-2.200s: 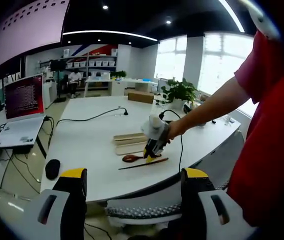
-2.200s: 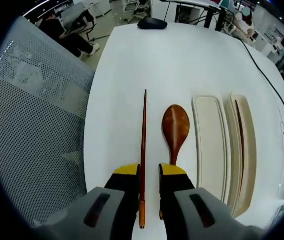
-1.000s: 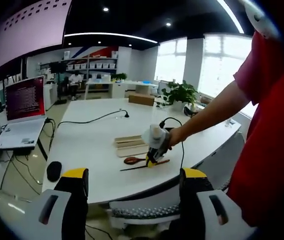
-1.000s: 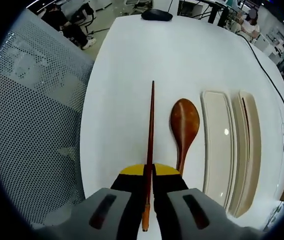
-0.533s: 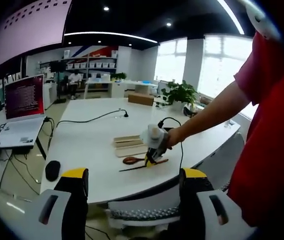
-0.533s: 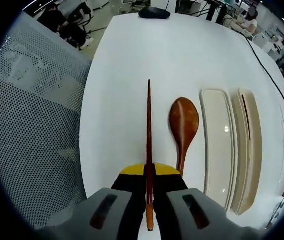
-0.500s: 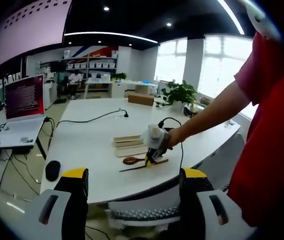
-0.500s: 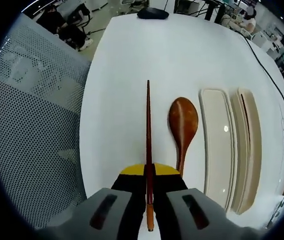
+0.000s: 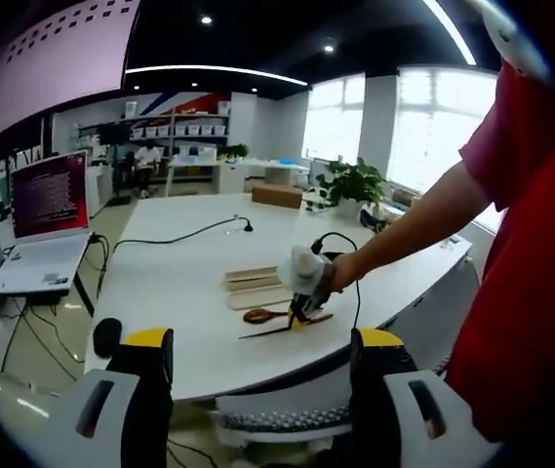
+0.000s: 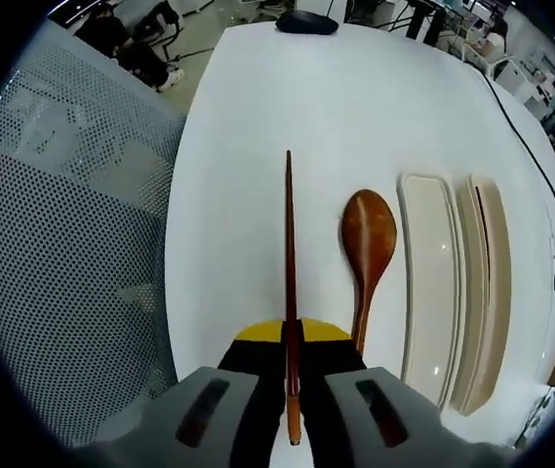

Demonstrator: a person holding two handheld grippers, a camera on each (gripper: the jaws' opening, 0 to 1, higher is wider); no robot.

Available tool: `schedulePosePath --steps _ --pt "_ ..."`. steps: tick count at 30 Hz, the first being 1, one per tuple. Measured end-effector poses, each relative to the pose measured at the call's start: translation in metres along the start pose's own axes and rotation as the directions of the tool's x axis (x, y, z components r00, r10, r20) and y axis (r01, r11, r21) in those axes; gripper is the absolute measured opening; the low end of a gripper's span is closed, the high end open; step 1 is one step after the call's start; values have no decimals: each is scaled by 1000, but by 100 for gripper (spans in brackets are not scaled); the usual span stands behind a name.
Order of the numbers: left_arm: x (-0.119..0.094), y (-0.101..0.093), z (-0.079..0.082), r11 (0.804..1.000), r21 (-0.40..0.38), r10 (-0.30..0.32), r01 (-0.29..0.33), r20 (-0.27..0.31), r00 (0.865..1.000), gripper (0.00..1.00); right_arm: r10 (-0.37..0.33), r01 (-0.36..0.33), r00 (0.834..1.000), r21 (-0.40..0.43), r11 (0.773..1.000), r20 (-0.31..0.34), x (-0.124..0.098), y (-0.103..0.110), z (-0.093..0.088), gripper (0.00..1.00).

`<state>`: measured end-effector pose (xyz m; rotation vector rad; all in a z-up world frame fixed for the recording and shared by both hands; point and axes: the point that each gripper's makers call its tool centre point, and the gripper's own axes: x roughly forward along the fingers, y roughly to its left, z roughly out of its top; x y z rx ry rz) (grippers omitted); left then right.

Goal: Arrange the utensils inside the cutlery case until each visible utensil rests in its matching compartment.

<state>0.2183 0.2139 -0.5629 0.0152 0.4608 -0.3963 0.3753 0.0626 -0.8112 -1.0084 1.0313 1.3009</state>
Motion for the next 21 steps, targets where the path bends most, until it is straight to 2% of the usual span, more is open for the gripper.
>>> schedulePosePath --steps 11,21 --pt "2 -11 -4 1000 10 -14 14 -4 1000 75 -27 26 999 21 999 34 -32 -24 6 0" --pt "3 -11 -6 999 7 -31 31 -3 1000 75 -30 29 999 59 998 26 -43 -34 -2 0"
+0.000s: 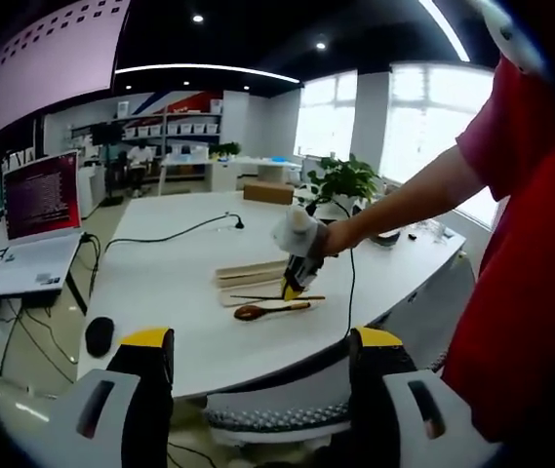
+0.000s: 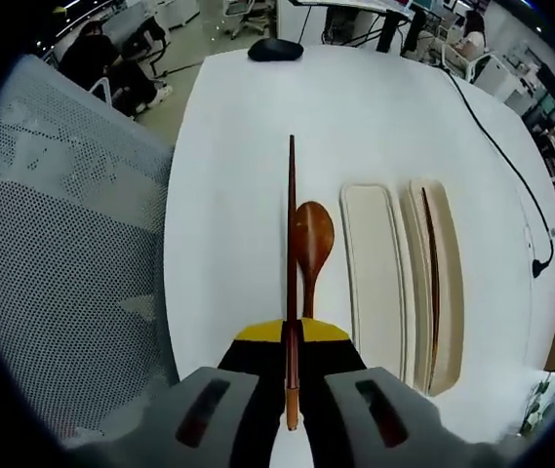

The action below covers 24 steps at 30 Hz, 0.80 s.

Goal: Arrange the utensils inside the cutlery case until each visible utensil rests in its matching compartment.

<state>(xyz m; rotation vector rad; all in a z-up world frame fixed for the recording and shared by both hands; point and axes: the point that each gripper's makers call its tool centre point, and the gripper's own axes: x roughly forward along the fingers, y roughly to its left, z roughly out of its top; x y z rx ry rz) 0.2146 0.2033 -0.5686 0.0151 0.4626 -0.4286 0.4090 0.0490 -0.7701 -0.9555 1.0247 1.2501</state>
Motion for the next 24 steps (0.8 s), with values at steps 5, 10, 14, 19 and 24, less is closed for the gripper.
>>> schedulePosePath --steps 5,10,14,19,24 --pt "2 1 0 1000 -5 -11 11 4 1000 75 4 -4 1000 1 1000 -9 -5 2 -3 0" --pt "5 -4 12 996 -60 -61 64 52 997 81 0 0 1000 -6 1000 -12 -11 -5 -4 0" --pt "8 -1 12 997 -41 -58 60 42 997 81 0 0 1000 1 1000 -11 -17 -11 -3 0" --pt "10 2 12 998 -20 -53 54 30 998 79 -5 5 1000 4 1000 -10 -19 -14 -3 0" --pt "10 4 14 999 -14 -52 52 28 998 79 2 -2 1000 -3 1000 -25 -22 -19 -4 0"
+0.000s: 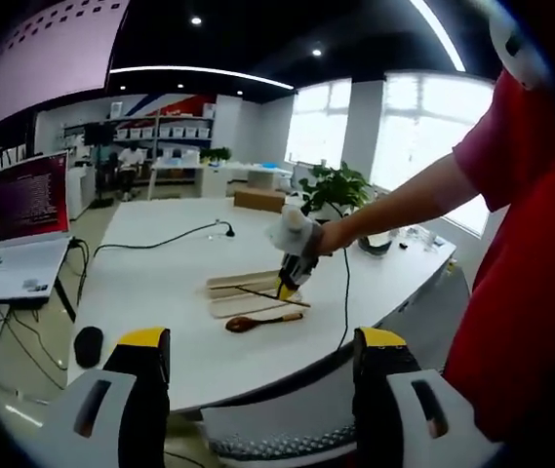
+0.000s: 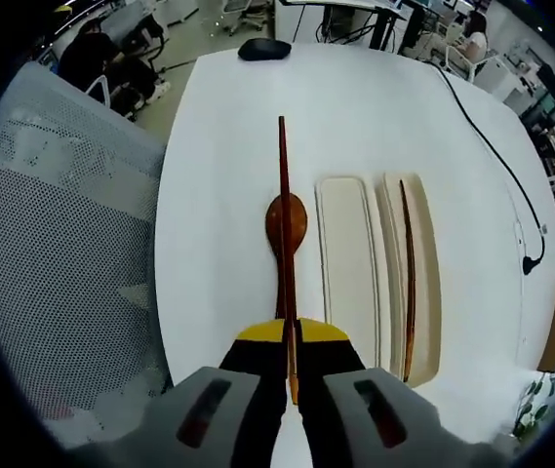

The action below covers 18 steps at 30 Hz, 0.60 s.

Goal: Arrange the utensils inside the cutlery case until each visible utensil rests in its matching compartment.

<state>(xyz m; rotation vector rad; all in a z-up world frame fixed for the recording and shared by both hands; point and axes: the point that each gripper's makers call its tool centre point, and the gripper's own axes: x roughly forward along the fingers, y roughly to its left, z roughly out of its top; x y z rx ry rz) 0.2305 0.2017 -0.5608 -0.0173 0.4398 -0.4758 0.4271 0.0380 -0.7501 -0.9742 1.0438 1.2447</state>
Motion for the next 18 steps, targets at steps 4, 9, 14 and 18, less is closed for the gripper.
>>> schedulePosePath --steps 4,9,14,18 --pt "1 3 -1 1000 -1 7 -7 -7 1000 78 -20 20 1000 19 1000 -2 -6 -15 1 0" --pt "2 4 -1 1000 5 11 -11 -15 1000 78 -33 28 999 143 989 34 -12 -40 3 0" --pt "1 6 -2 1000 1 19 -19 -17 1000 78 -51 45 998 168 985 32 -18 -60 1 0" --pt "2 6 -3 1000 3 21 -21 -22 1000 77 -59 54 998 174 983 27 -26 -69 4 0"
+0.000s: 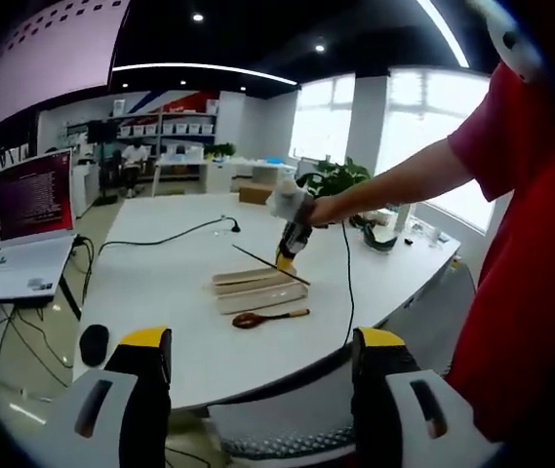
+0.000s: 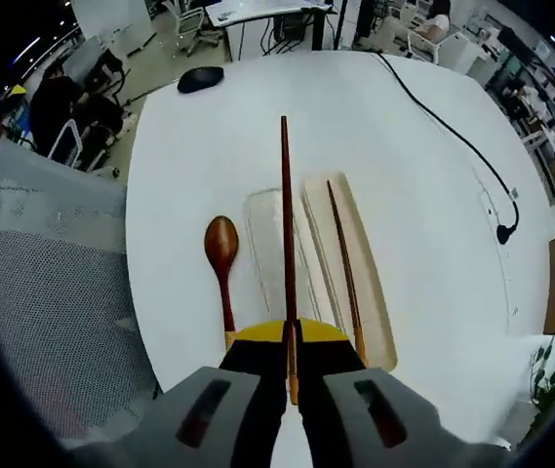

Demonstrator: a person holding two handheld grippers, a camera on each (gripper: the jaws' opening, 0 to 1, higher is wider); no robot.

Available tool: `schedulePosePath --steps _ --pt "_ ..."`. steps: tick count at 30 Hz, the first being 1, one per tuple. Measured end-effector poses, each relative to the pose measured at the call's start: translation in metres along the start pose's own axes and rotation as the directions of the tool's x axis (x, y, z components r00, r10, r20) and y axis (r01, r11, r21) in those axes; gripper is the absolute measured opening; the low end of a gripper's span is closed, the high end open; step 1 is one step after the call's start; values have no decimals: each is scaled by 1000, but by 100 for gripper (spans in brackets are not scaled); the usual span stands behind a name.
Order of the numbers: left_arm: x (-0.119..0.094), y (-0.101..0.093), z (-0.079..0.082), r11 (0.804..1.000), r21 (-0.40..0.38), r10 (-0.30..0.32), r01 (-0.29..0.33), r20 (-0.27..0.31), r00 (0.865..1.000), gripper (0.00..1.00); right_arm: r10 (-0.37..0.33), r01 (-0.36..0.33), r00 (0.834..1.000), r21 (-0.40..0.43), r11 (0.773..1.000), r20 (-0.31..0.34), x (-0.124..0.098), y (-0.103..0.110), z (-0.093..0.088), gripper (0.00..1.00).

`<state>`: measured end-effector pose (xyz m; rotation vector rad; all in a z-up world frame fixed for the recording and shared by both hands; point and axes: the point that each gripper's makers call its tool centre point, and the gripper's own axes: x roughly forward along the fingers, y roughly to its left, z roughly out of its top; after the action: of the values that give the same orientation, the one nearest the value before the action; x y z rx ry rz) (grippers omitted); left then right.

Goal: Arrange the utensils inside the cutlery case until each visible utensil rests in its matching compartment.

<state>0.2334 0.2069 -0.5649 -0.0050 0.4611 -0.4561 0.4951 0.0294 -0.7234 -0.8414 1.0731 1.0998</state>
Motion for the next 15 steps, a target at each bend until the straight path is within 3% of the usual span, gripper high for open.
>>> schedulePosePath --steps 5,10,15 --pt "1 0 -1 1000 -4 3 -3 -1 1000 77 -28 28 1000 -77 997 -8 -9 -15 8 0" --pt "1 0 -5 1000 1 10 -10 -18 1000 77 -21 19 999 -68 997 -31 -6 -31 9 0" --pt "-2 3 -9 1000 -10 25 -26 -25 999 77 -32 26 998 -116 993 -58 -6 -37 10 0"
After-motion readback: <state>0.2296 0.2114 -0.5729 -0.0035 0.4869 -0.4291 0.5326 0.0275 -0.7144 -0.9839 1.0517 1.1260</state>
